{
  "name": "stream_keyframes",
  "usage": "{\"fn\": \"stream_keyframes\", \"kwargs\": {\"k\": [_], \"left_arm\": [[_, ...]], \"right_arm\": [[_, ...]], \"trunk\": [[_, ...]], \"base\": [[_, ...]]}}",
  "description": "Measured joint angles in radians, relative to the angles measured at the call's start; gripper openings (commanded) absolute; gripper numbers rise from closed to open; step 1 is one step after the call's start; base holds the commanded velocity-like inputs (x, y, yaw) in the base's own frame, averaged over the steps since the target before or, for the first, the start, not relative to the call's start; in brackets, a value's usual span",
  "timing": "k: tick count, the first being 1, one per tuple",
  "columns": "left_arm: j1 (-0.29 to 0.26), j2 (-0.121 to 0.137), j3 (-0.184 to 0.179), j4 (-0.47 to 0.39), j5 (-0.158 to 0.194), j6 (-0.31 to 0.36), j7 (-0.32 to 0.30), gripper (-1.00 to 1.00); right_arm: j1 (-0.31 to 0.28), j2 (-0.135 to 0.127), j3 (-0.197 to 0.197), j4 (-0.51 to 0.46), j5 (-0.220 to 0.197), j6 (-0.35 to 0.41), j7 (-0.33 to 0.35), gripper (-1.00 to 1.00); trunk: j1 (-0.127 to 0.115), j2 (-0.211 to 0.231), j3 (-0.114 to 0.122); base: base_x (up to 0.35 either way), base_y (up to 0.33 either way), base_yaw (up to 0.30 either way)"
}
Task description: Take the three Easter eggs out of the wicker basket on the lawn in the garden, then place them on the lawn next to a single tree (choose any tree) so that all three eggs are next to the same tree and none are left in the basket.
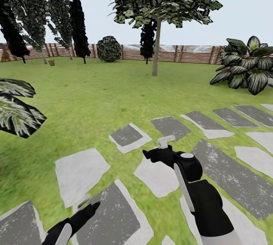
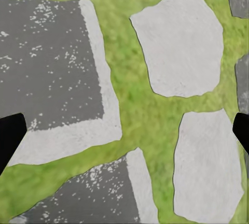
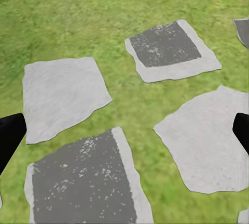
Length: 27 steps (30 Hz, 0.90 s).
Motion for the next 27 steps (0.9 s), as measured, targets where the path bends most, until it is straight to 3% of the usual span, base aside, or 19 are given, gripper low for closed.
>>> {"fn": "stream_keyframes", "kwargs": {"k": [27], "left_arm": [[0.000,0.000,0.000,0.000,0.000,0.000,-0.002,1.00]], "right_arm": [[0.000,0.000,0.000,0.000,0.000,0.000,0.000,1.00]], "trunk": [[0.000,0.000,0.000]], "base": [[0.334,-0.084,0.001]]}}
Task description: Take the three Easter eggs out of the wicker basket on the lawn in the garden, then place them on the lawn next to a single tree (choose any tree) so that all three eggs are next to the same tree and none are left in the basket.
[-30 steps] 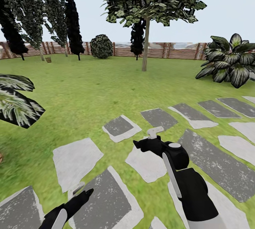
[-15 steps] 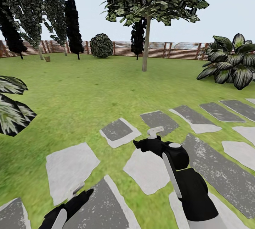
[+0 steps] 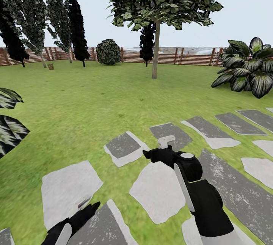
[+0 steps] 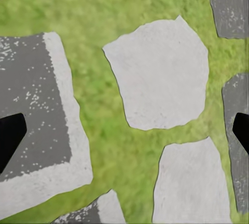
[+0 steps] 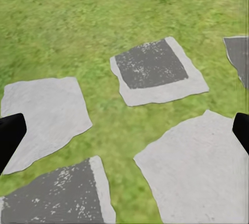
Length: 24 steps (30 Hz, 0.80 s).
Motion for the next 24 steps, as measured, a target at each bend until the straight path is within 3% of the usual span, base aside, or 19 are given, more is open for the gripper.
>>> {"fn": "stream_keyframes", "kwargs": {"k": [6,15,24], "left_arm": [[0.000,0.000,0.000,0.000,0.000,0.000,0.000,1.00],[0.000,0.000,0.000,0.000,0.001,0.000,-0.001,1.00],[0.000,0.000,0.000,0.000,0.001,0.000,-0.002,1.00]], "right_arm": [[0.000,0.000,0.000,0.000,0.000,0.000,0.000,1.00],[0.000,0.000,0.001,0.000,0.000,0.000,0.000,1.00],[0.000,0.000,0.001,0.000,0.000,0.000,0.000,1.00]], "trunk": [[0.000,0.000,0.000],[0.000,0.000,0.000],[0.000,0.000,0.000]], "base": [[0.334,-0.084,0.047],[0.334,-0.084,0.172],[0.334,-0.084,0.038]]}}
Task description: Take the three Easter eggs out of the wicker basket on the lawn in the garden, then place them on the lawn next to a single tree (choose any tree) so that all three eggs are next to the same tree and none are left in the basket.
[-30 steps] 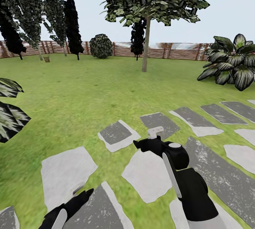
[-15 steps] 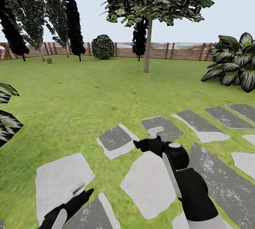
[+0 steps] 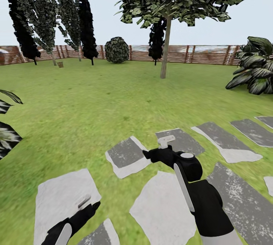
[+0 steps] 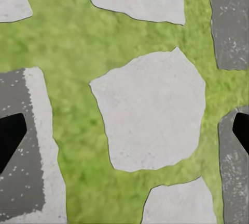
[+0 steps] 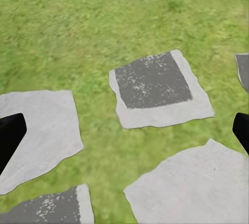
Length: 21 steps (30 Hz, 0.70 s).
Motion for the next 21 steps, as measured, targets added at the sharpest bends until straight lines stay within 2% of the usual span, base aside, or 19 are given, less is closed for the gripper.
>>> {"fn": "stream_keyframes", "kwargs": {"k": [21], "left_arm": [[0.000,0.000,0.000,0.000,0.000,0.000,0.000,1.00]], "right_arm": [[0.000,0.000,0.000,0.000,0.000,0.000,0.000,1.00]], "trunk": [[0.000,0.000,0.000]], "base": [[0.334,-0.084,0.002]]}}
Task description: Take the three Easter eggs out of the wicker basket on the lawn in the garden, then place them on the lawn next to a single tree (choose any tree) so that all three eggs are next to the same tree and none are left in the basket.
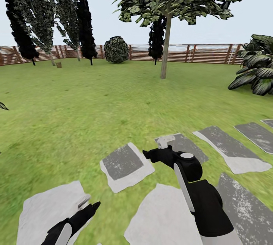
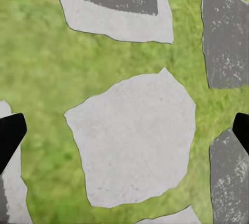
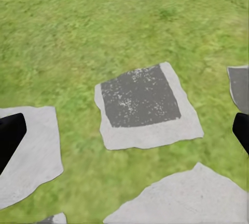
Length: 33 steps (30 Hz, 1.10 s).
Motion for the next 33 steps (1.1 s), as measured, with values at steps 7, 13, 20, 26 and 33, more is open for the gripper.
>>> {"fn": "stream_keyframes", "kwargs": {"k": [7,13,20,26,33], "left_arm": [[0.000,0.000,0.000,0.000,0.000,0.000,0.000,1.00],[0.000,0.000,-0.001,0.000,0.000,0.000,0.000,1.00],[0.000,0.000,-0.001,0.000,0.000,0.000,0.000,1.00],[0.000,0.000,-0.001,0.000,0.000,0.000,0.000,1.00],[0.000,0.000,-0.001,0.000,0.000,0.000,0.000,1.00]], "right_arm": [[0.000,0.000,0.000,0.000,0.000,0.000,0.000,1.00],[0.000,0.000,0.000,0.000,0.000,0.000,0.000,1.00],[0.000,0.000,0.000,0.000,0.000,0.000,0.000,1.00],[0.000,0.000,0.001,0.000,0.000,-0.001,0.000,1.00],[0.000,0.000,0.002,0.000,0.000,-0.002,0.000,1.00]], "trunk": [[0.000,0.000,0.000],[0.000,0.000,0.000],[0.000,0.000,0.000],[0.000,0.000,0.000],[0.000,0.000,0.000]], "base": [[0.334,-0.084,0.000],[0.334,-0.084,0.000],[0.334,-0.084,0.020],[0.334,-0.084,0.153],[0.334,-0.084,0.223]]}}
